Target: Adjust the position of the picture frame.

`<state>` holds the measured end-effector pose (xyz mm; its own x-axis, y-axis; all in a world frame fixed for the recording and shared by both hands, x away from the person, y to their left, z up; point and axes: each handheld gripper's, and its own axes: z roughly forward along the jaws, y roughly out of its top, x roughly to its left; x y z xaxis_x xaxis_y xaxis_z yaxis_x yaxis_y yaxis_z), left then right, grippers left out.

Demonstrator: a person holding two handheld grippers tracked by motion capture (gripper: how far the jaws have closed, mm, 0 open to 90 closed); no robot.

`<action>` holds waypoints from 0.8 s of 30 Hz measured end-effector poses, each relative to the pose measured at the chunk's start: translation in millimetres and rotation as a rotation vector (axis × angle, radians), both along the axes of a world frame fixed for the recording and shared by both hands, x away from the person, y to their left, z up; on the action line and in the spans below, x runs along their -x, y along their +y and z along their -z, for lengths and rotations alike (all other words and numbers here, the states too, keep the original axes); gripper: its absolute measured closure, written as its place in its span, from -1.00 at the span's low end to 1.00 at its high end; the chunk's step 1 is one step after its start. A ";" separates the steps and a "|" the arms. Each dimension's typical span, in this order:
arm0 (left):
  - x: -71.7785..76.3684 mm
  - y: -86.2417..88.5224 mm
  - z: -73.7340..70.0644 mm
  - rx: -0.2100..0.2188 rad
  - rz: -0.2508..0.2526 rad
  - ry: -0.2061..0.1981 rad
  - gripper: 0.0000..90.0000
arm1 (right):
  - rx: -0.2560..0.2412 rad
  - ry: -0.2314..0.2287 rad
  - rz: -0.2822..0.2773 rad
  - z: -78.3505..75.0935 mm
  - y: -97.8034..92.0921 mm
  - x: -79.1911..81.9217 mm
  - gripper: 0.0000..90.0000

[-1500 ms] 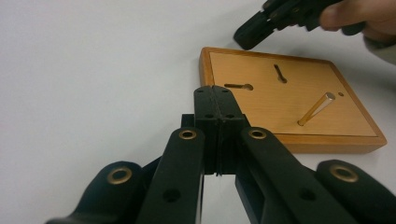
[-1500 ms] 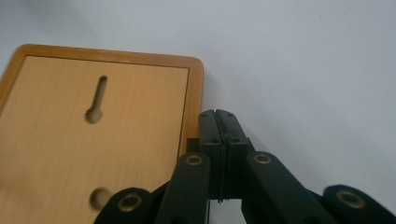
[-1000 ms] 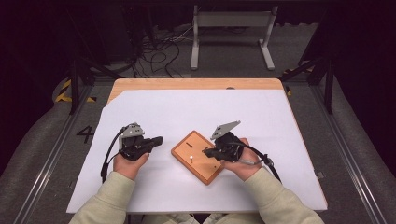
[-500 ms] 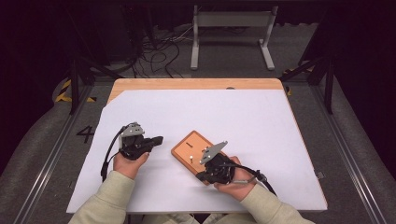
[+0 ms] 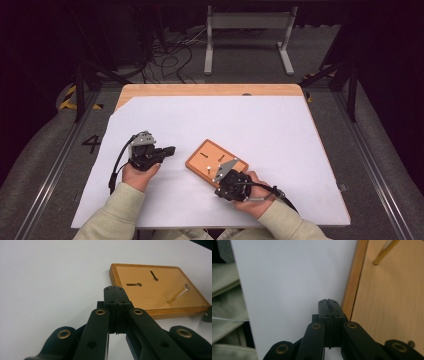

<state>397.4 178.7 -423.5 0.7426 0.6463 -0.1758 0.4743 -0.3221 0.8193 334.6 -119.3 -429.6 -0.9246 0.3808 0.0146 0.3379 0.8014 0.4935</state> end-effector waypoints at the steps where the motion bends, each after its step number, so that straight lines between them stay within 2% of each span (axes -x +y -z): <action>1: 0.0 0.0 0.0 0.000 0.000 0.000 0.99 | 0.000 0.000 0.000 0.0 0.0 0.0 1.00; 5: 0.0 -0.9 0.0 -0.003 0.002 0.003 0.99 | -0.002 0.005 0.060 -1.0 -19.7 -9.1 1.00; 13: -0.8 -2.9 0.7 -0.004 0.008 0.007 0.99 | -0.021 -0.013 0.164 -4.3 -56.3 -23.8 1.00; 17: -1.0 -3.4 0.7 -0.003 0.011 0.005 0.99 | -0.028 -0.017 0.204 -5.4 -68.1 -27.8 1.00; 22: -0.8 -4.4 0.9 0.001 0.009 0.005 0.99 | -0.018 -0.053 0.238 -5.7 -77.3 -30.8 1.00; 24: -0.8 -4.4 0.9 0.001 0.010 0.004 0.99 | -0.031 -0.041 0.242 -5.5 -80.4 -32.0 1.00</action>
